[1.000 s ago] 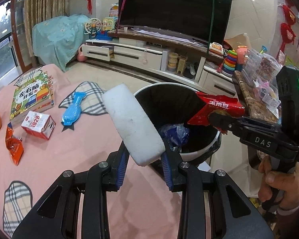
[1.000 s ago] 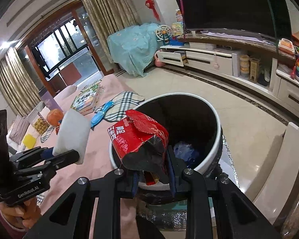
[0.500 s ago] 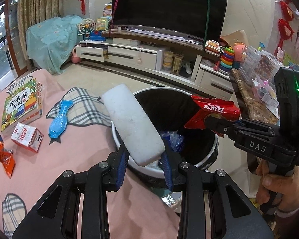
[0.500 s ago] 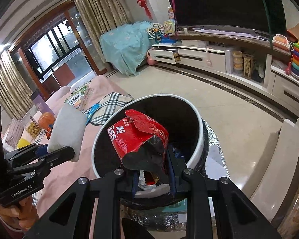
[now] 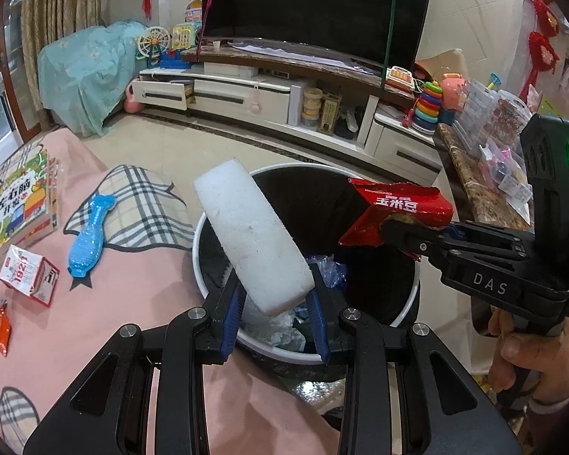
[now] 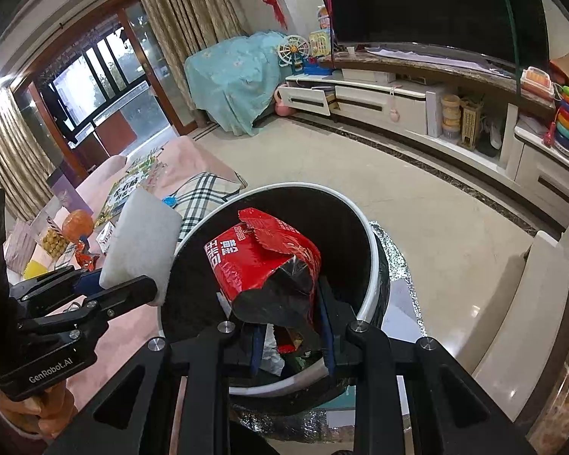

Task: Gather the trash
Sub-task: 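Hold both items over the bin and open both tools to drop them, then move both open tools back toward the table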

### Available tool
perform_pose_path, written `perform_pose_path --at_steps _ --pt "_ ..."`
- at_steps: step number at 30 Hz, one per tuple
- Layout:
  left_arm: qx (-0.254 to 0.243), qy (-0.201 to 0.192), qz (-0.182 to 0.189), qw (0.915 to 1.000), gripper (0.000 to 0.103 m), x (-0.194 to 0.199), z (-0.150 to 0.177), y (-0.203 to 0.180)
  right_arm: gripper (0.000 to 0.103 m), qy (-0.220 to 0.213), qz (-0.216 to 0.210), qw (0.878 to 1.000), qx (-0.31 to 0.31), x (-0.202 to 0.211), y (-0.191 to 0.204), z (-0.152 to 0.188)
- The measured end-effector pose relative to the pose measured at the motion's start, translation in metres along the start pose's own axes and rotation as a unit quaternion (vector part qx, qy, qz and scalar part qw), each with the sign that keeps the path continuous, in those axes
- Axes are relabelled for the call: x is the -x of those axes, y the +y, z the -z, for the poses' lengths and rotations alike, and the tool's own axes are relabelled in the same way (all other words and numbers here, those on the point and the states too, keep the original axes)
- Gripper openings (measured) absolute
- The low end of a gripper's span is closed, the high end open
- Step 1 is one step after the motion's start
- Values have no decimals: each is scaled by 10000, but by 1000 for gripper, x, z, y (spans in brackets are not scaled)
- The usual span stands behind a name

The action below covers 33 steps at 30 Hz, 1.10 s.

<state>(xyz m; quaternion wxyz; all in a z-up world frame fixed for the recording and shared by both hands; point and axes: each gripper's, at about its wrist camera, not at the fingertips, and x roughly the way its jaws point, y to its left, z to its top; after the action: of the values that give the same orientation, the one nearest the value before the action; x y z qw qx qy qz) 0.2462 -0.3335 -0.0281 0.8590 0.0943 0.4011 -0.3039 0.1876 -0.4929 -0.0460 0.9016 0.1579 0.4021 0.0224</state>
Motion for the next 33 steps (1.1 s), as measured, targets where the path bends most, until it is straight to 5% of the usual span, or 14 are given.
perform_pose_path --at_steps 11,18,24,28,33 --pt "-8 128 46 9999 30 -15 -1 -2 26 86 -7 10000 -36 -7 -4 -4" --pt "-56 151 32 9999 40 -15 -1 -3 29 159 -18 9998 -67 -10 -7 -7" --pt "-29 33 -68 10000 58 -6 4 2 50 175 -27 9998 -125 -10 -6 -8" --pt "195 0 -92 9998 60 1 13 16 58 118 -94 9997 -210 -6 -5 -6" --pt "583 -17 -126 9982 63 11 35 39 82 -63 -129 9996 -237 2 3 -2"
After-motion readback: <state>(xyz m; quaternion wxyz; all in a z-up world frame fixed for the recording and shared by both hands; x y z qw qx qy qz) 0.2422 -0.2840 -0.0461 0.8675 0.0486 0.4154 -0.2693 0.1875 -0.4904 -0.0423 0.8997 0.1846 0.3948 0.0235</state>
